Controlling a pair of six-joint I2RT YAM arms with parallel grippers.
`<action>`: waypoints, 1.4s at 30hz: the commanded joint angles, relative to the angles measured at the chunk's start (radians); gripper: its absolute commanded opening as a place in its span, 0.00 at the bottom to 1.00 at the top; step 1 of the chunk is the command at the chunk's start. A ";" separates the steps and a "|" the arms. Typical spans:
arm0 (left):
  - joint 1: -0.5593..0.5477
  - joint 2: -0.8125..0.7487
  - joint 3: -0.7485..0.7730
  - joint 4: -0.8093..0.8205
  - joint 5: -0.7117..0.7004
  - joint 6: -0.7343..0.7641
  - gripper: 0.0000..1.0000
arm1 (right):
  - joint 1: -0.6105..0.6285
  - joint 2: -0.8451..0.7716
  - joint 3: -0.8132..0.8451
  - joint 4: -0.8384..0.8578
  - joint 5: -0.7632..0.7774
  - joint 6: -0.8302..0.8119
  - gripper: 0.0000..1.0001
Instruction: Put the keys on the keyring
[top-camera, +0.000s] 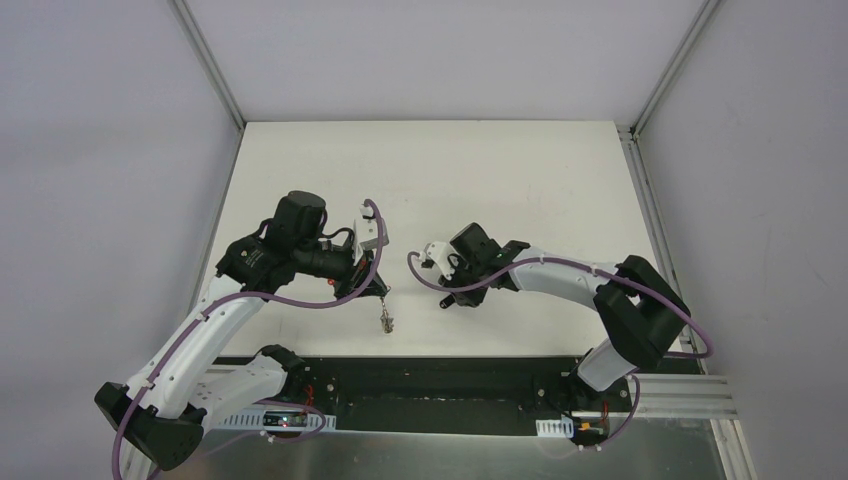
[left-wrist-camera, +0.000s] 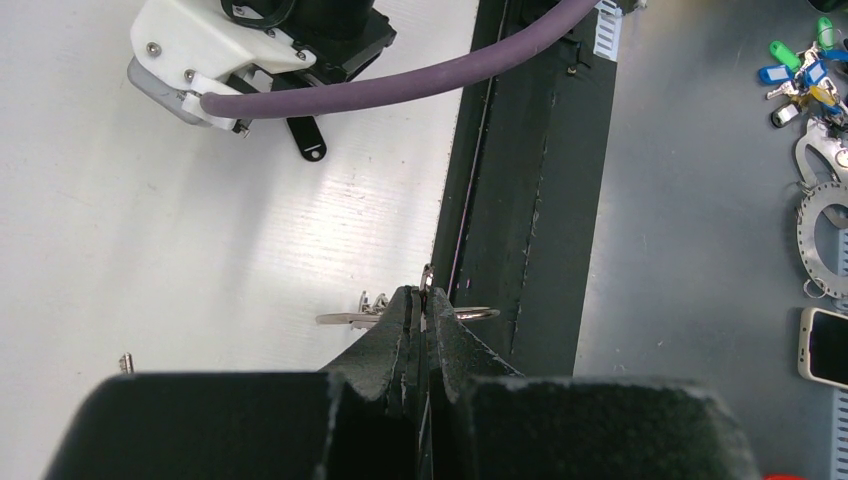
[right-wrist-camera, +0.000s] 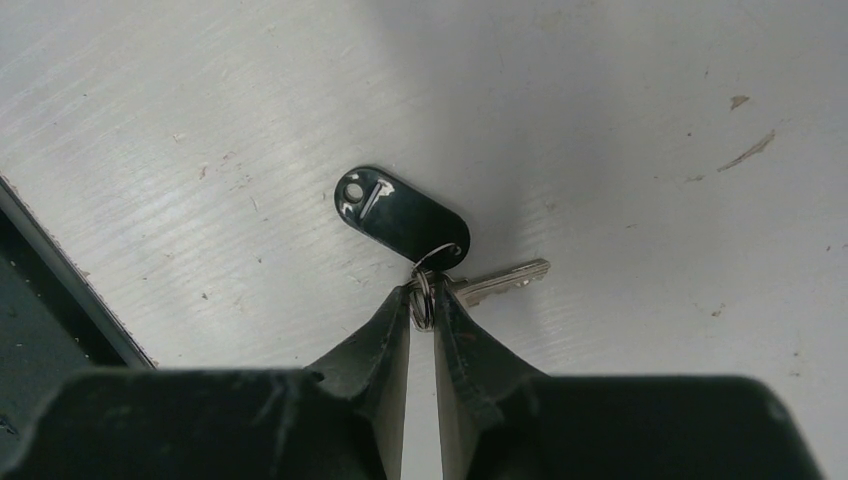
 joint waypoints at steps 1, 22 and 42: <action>0.010 -0.009 0.024 0.008 0.008 0.014 0.00 | -0.008 -0.027 0.012 -0.003 -0.032 -0.012 0.17; 0.010 -0.012 0.023 0.005 0.006 0.015 0.00 | -0.010 -0.015 0.015 -0.022 -0.049 -0.019 0.14; 0.010 -0.009 0.030 0.007 0.010 0.012 0.00 | -0.013 -0.007 0.019 -0.023 -0.057 -0.022 0.12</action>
